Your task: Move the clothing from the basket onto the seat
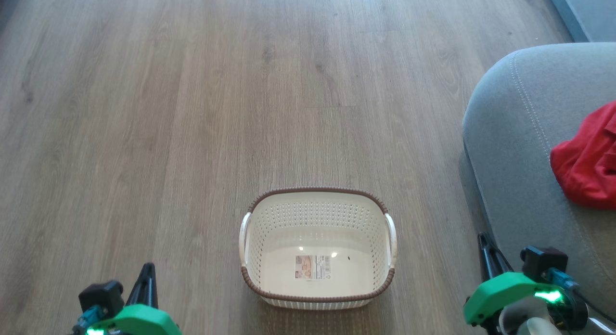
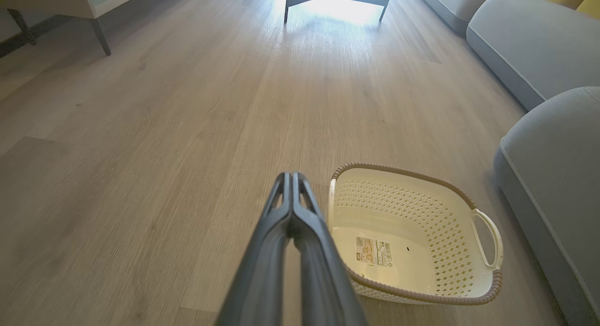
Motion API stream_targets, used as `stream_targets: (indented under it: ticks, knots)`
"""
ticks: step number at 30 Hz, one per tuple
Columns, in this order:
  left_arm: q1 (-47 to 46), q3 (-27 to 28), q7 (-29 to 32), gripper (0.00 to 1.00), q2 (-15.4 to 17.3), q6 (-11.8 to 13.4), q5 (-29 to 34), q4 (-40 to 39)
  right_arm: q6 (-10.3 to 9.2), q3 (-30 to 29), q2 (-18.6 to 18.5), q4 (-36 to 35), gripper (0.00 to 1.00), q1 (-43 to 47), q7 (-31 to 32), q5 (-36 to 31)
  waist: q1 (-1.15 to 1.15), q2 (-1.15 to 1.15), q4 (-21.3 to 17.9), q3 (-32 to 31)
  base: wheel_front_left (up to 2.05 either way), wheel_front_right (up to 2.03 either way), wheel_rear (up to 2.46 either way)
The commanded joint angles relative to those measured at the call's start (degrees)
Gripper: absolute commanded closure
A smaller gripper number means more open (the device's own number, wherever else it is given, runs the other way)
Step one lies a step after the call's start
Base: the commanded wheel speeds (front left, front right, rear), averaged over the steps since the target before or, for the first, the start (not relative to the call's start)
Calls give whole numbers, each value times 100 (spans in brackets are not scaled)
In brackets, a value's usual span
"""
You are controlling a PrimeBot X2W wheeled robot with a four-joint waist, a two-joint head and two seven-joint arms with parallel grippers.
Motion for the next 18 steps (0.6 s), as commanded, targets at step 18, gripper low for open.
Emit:
stream_targets:
  ticks: [18]
  knots:
    - [-334,75,273,100,20,-36,-1284,-380,7,-230,42,-323,100,-268,313,1146,0,0,3,2,0,0,0]
